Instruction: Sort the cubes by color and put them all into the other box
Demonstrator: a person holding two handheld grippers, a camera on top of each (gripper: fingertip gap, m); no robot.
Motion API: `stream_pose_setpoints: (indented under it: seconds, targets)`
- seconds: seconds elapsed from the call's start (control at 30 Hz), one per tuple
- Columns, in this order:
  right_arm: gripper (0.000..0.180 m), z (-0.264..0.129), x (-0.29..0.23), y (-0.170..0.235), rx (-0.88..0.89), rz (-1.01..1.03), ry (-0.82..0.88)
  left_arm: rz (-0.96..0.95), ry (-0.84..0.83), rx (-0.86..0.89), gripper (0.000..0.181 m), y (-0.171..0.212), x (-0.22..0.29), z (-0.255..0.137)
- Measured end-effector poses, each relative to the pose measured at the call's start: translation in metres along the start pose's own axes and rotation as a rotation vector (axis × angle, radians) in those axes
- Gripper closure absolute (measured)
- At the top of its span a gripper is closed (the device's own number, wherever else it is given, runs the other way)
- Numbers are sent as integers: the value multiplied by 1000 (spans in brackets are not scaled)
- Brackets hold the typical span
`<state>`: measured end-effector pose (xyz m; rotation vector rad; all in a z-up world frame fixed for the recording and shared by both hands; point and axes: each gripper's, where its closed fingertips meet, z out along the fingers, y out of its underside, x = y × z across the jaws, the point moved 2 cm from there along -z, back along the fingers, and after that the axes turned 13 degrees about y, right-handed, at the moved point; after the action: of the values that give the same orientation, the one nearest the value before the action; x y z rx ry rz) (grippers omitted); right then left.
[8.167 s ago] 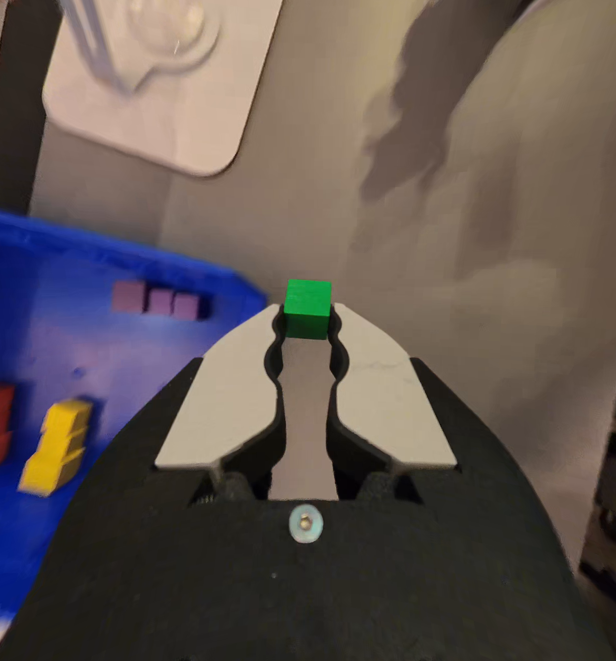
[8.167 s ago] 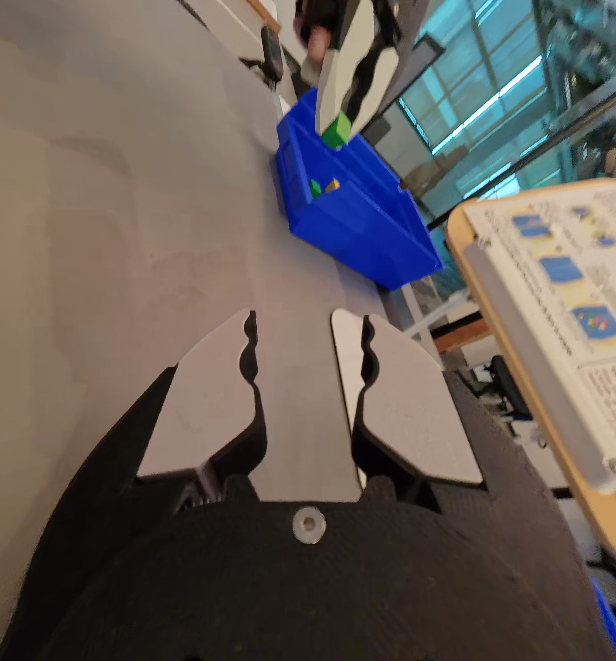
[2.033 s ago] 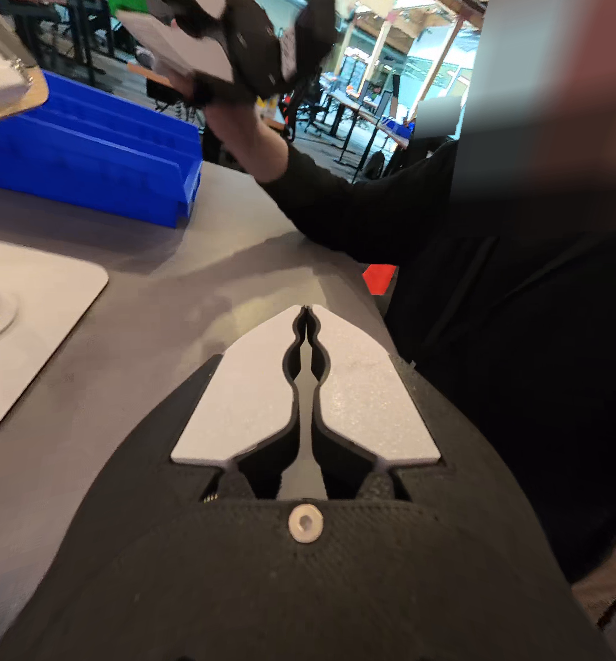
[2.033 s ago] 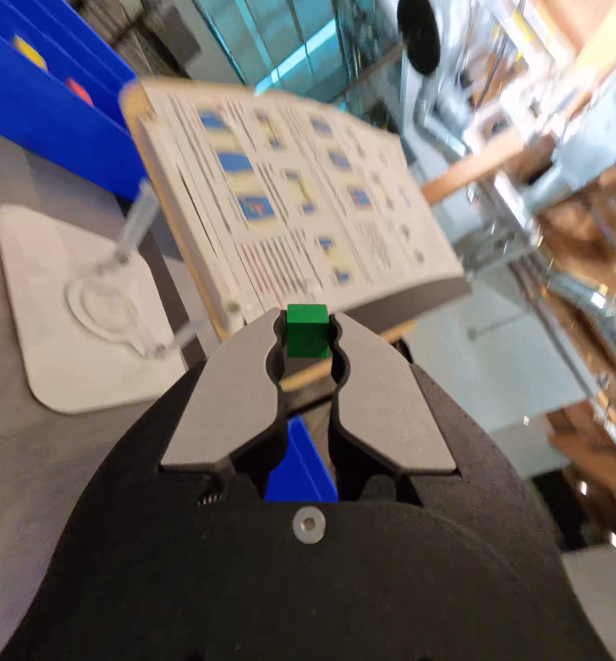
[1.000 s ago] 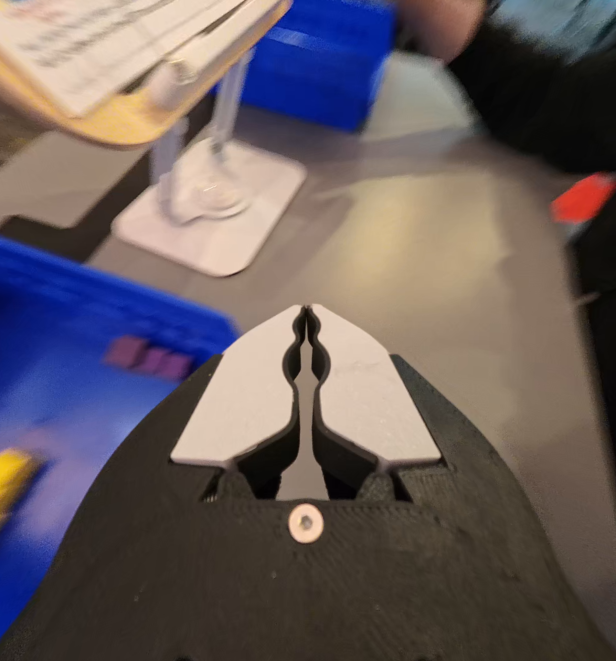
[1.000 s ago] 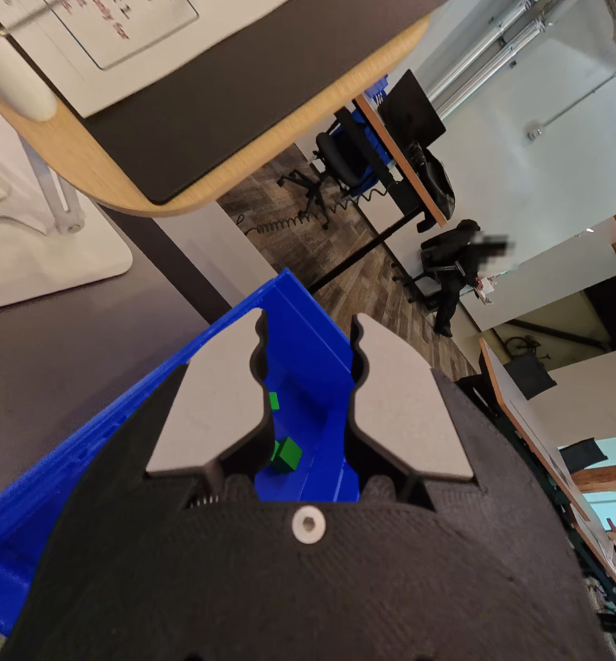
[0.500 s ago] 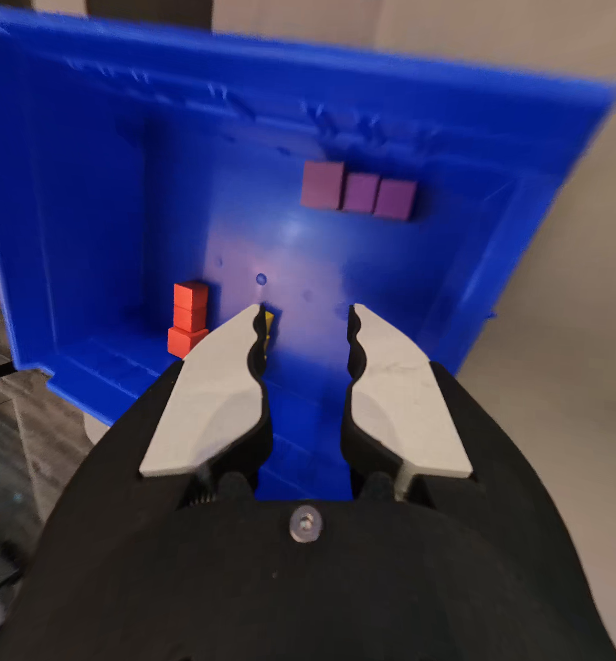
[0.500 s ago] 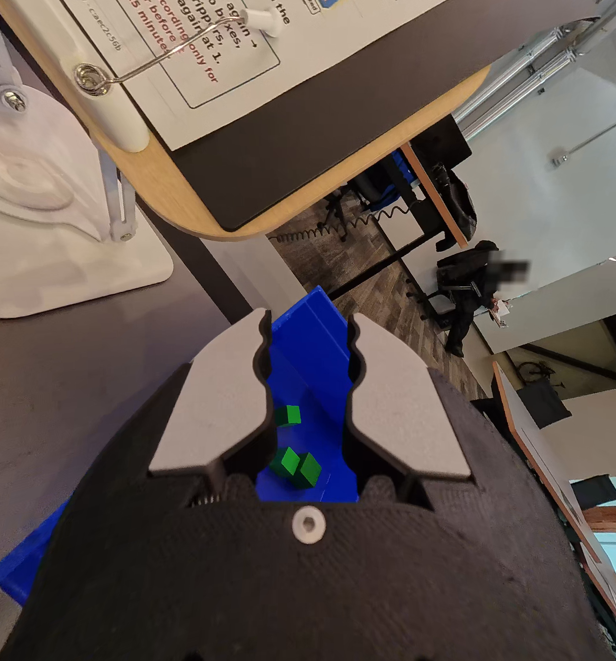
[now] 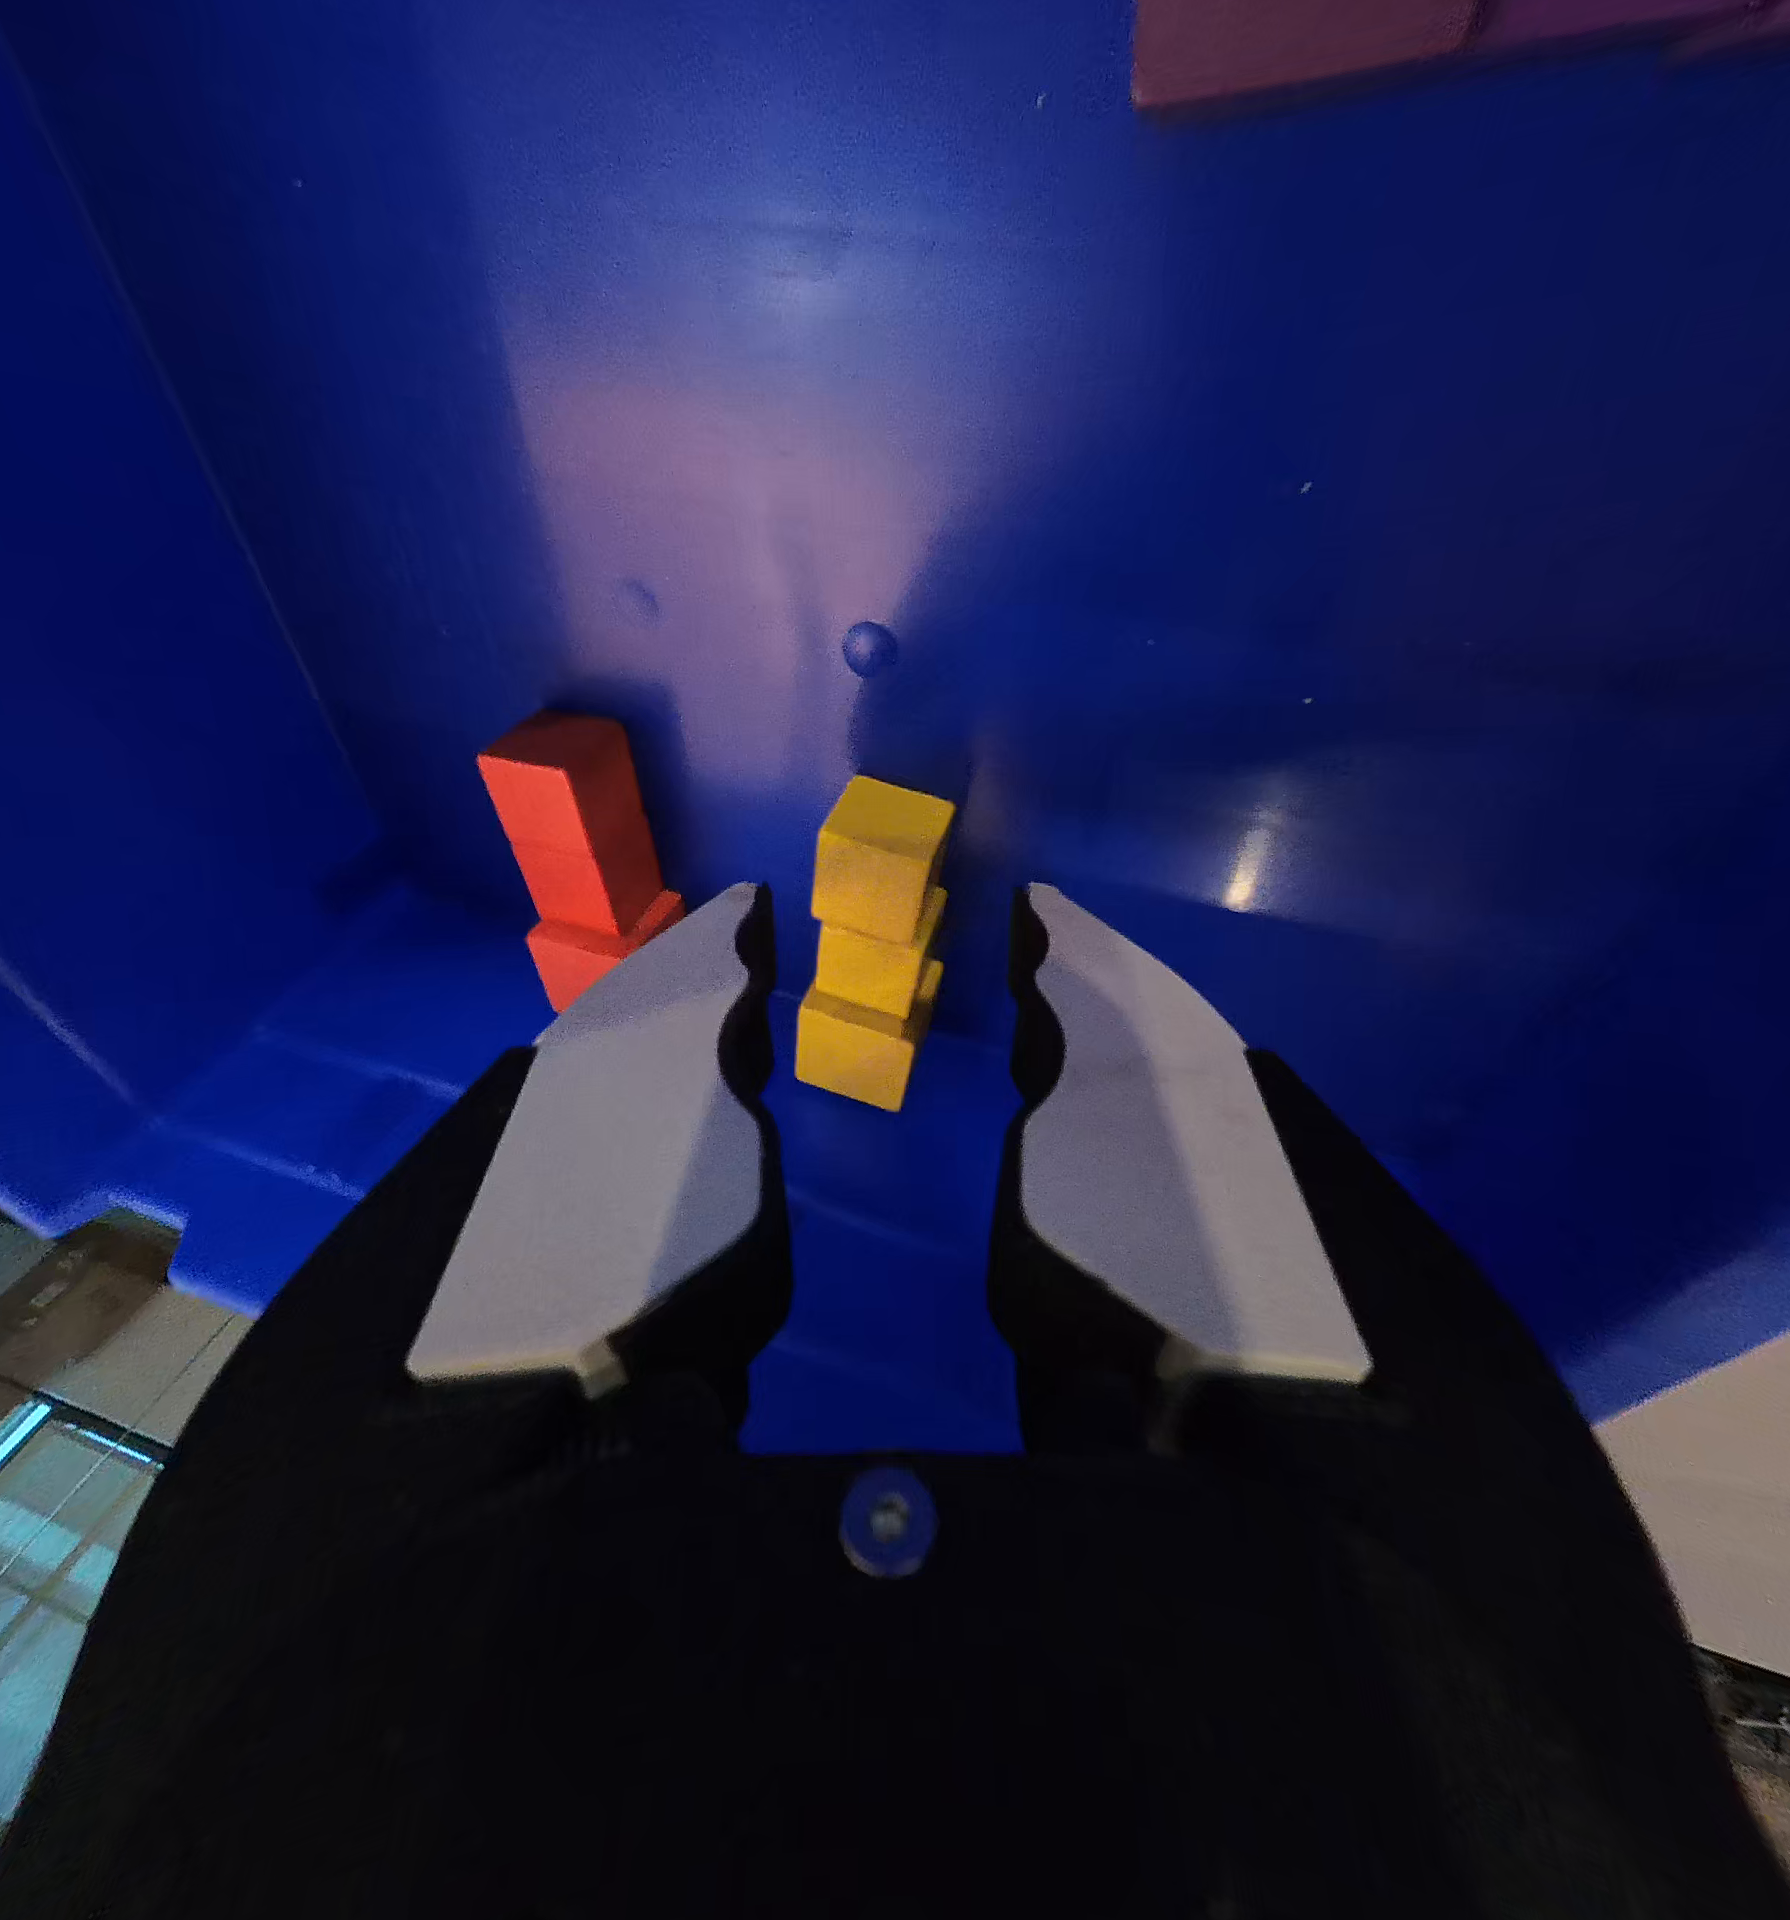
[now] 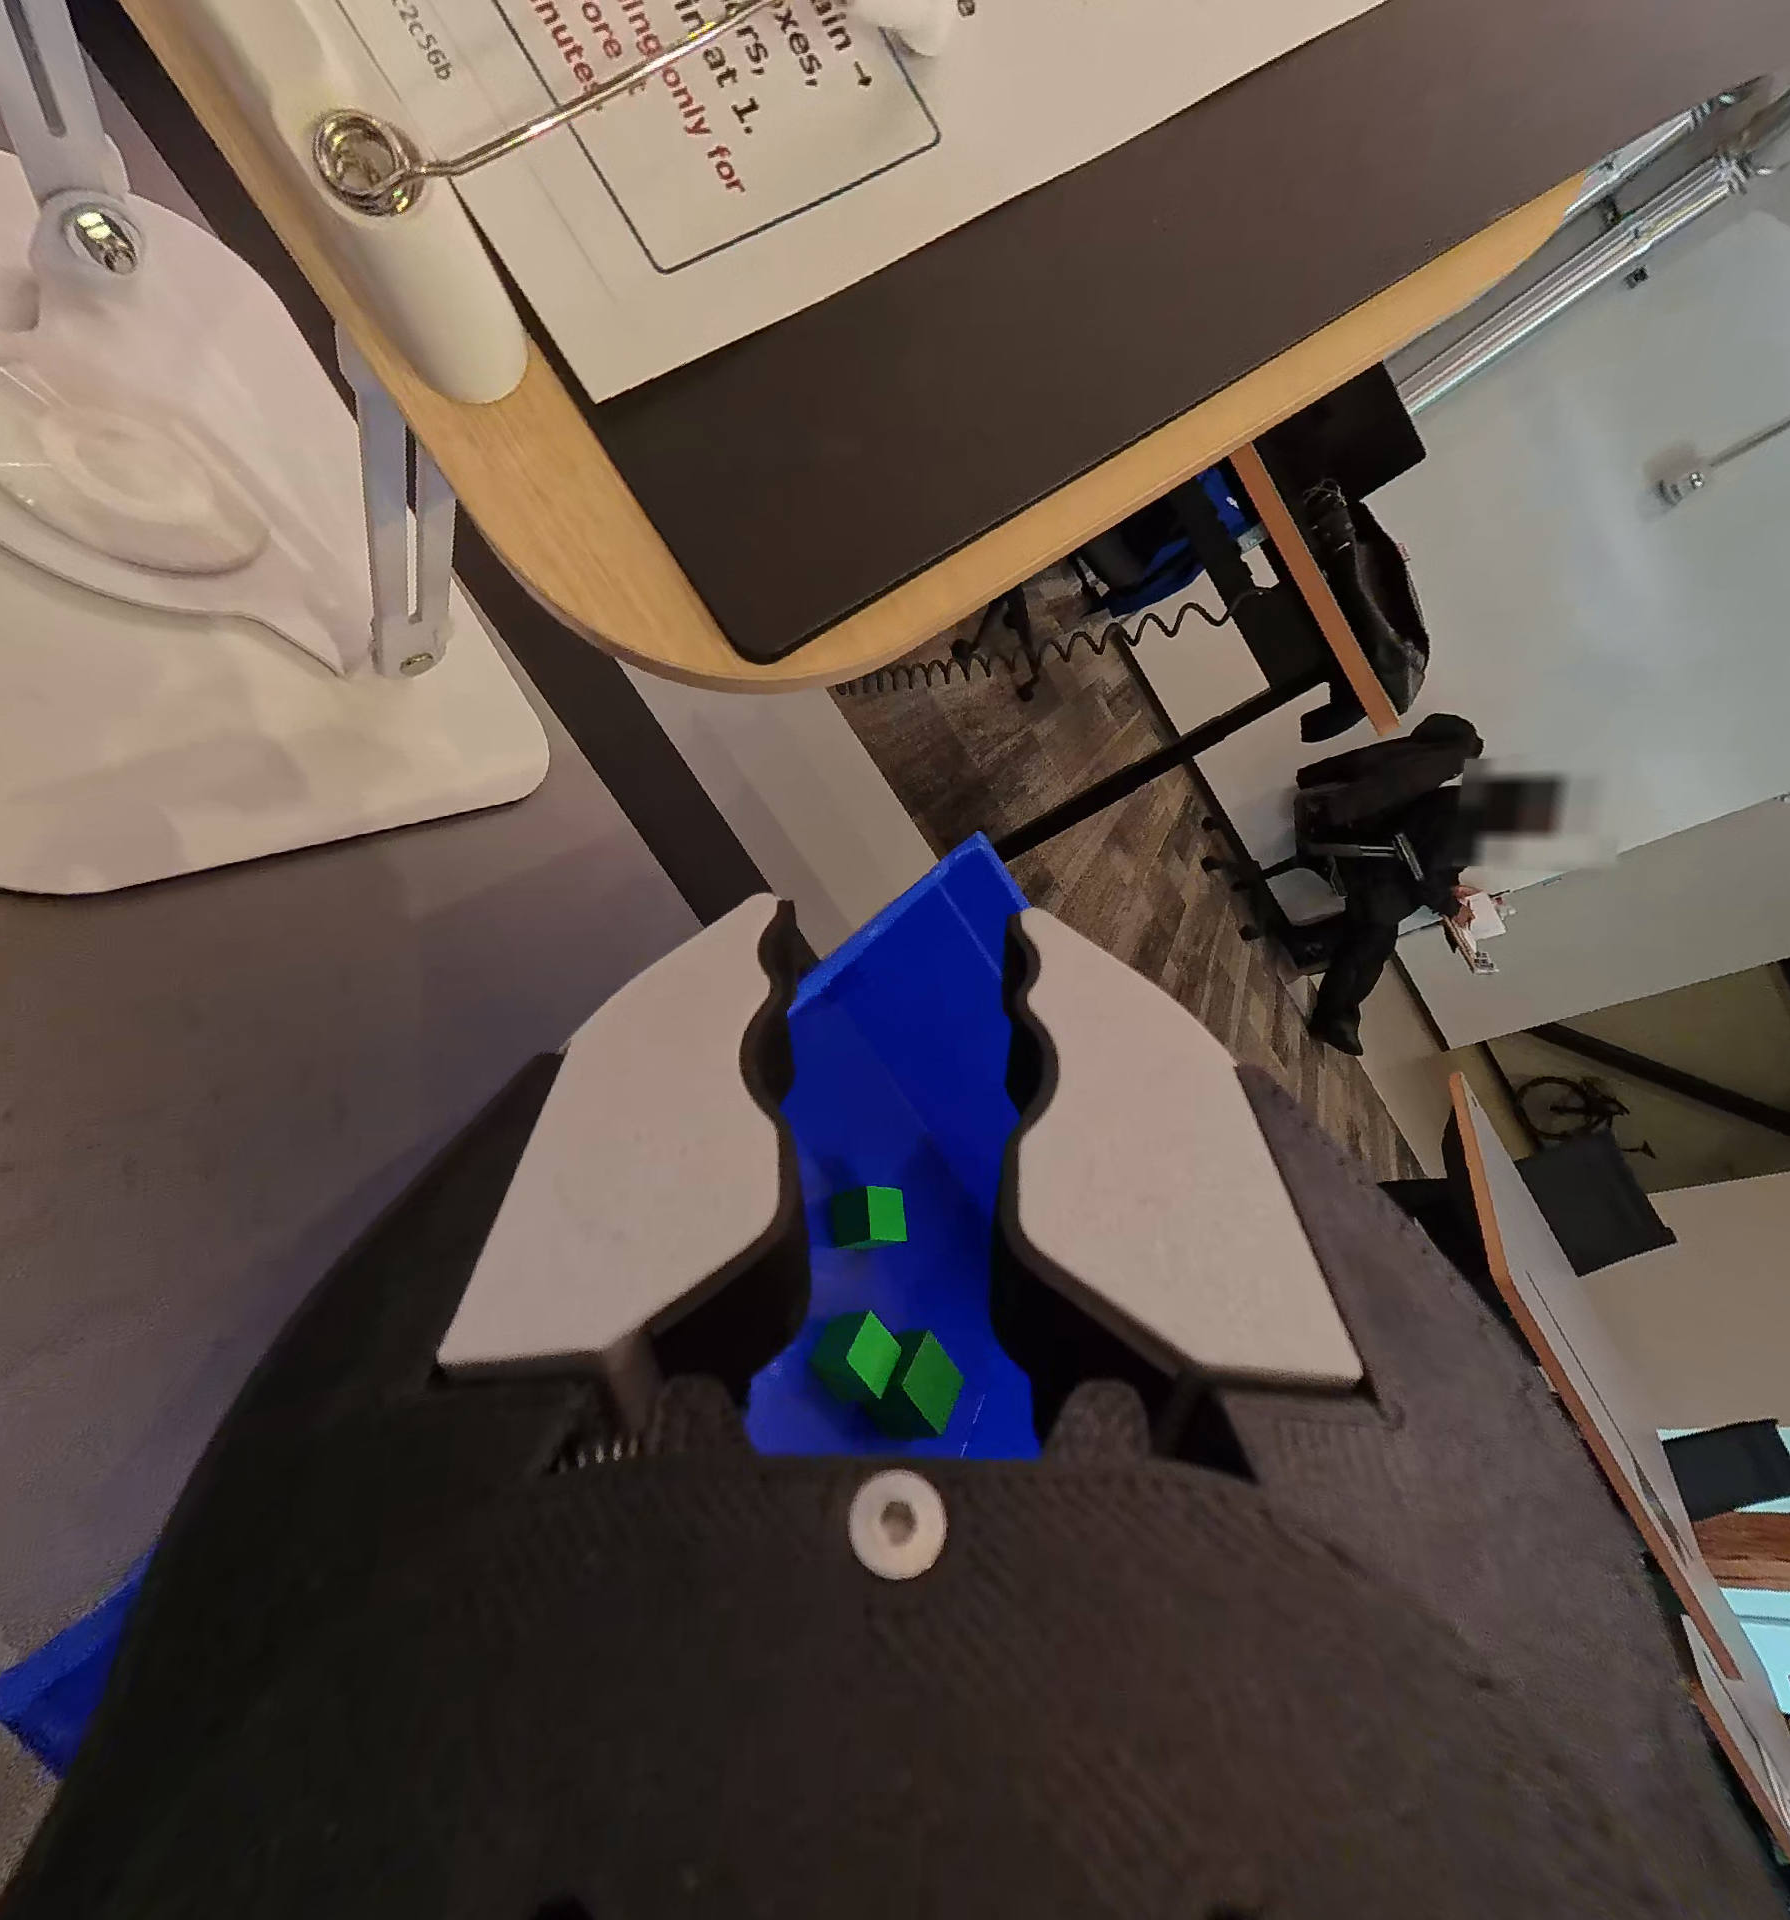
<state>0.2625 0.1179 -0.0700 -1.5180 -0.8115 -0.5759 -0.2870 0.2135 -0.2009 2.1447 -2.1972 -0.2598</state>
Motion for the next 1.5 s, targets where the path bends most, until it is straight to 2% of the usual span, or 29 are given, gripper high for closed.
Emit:
stream_pose_setpoints:
  seconds: [0.2, 0.33, 0.53, 0.63, 0.8, 0.9, 1.0, 1.17, 1.33, 1.5]
  targets:
    - [142, 4, -10, 3, -8, -13, -19, 20, 58, -49, 139, 1, -6, 13]
    - [142, 6, -13, 4, -8, -20, -26, 2, 120, -72, 157, 3, -4, 16]
    - [142, 4, -13, 1, 3, -21, -25, -8, 132, -53, 158, 0, -1, 12]
    - [144, -1, -10, -7, 39, -30, -11, -40, 124, 19, 158, -5, 4, 1]
    - [148, -22, 2, -35, 162, -46, 27, -131, 137, 275, 159, -15, 24, -36]
    - [159, -48, 8, -64, 302, -69, 60, -168, 189, 518, 159, -29, 49, -67]
    - [157, -80, -3, -103, 457, -106, 61, -157, 279, 785, 159, -52, 86, -100]
    - [143, -123, -74, -169, 685, -154, -75, -85, 427, 1152, 159, -98, 152, -146]
    - [132, -145, -161, -213, 831, -219, -218, 29, 546, 1339, 159, -147, 214, -172]
    - [131, -158, -202, -239, 921, -262, -270, 117, 689, 1463, 159, -182, 254, -185]
